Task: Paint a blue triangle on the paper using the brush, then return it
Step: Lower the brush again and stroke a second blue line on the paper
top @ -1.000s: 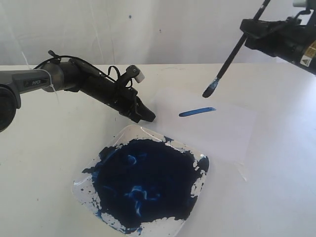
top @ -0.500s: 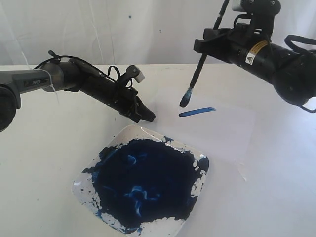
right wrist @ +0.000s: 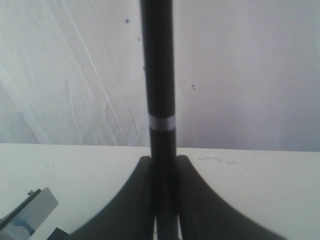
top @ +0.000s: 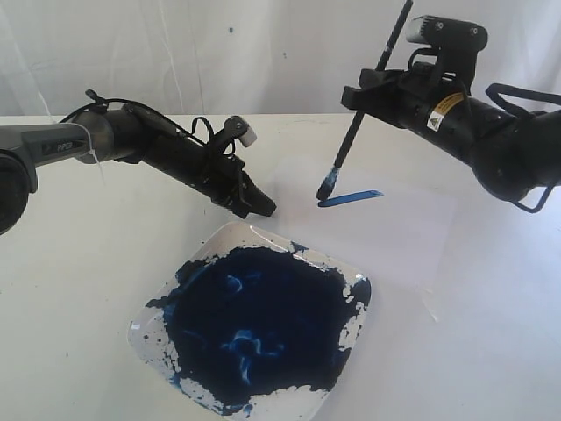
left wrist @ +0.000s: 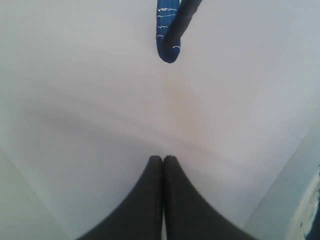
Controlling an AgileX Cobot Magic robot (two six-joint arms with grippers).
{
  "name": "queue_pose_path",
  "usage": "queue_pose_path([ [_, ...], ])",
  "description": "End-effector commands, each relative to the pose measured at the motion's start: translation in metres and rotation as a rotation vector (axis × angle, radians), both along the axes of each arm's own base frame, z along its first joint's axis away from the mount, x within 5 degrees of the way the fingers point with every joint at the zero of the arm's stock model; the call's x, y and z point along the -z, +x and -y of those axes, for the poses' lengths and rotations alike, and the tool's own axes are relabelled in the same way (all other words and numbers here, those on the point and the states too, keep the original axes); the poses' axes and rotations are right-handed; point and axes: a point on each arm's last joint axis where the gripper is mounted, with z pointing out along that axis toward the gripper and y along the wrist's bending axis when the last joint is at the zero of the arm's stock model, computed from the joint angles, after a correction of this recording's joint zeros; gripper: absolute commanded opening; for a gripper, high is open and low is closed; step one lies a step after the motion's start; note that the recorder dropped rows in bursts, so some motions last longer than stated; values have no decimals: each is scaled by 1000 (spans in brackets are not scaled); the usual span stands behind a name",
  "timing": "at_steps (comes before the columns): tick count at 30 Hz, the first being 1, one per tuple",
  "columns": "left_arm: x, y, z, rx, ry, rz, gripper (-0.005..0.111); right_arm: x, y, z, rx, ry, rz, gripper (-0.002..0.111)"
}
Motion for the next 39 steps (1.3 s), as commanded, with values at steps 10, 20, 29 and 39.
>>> queue_pose_path([
  [10,3,-1,-1,12,17,-1,0,8,1,0,19,-31,-45,0],
  [20,3,-1,-1,12,17,-1,0,7,-2,4,44,-86,-110,0],
  [29,3,-1,-1,12,17,-1,0,4,-6,9,67,-154,-157,0],
  [39,3,-1,-1,12,17,-1,0,-4,-11,18,100,-218,-209,0],
])
